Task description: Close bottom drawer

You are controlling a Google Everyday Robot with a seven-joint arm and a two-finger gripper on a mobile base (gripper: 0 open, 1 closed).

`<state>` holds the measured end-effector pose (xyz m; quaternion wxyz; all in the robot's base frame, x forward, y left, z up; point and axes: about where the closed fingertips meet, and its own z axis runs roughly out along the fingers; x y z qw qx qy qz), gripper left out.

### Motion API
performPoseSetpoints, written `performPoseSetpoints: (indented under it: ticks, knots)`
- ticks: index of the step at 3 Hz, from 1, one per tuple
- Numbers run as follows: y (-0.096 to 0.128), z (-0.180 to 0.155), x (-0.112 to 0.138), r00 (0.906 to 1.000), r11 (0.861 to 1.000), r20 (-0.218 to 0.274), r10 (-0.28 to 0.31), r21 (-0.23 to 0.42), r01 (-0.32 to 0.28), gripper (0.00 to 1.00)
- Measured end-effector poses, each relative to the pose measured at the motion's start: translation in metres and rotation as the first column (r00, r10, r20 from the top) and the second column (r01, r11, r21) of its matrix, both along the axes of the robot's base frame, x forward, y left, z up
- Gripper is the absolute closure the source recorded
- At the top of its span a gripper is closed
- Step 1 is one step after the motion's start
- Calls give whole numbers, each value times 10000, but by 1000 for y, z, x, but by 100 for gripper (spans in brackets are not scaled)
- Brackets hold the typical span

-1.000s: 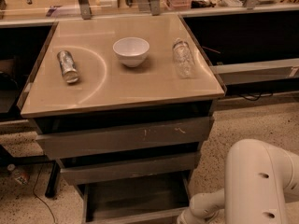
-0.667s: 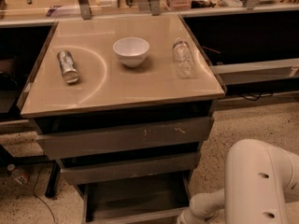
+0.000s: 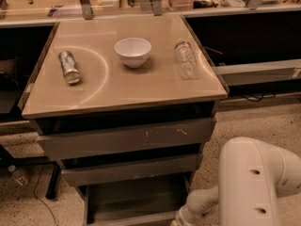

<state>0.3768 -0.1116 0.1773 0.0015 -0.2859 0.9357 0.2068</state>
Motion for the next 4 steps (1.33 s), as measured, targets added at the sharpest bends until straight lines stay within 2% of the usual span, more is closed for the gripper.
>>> performPoseSetpoints:
  ticks: [1, 3, 4]
  knots:
    - [6, -3, 19, 9993, 9996, 249, 289, -66, -287, 100]
    - [20, -5, 54, 9936, 9961, 724, 868, -235, -853, 100]
    - [33, 3, 63, 9853, 9909, 1070, 1330, -368, -1297, 100]
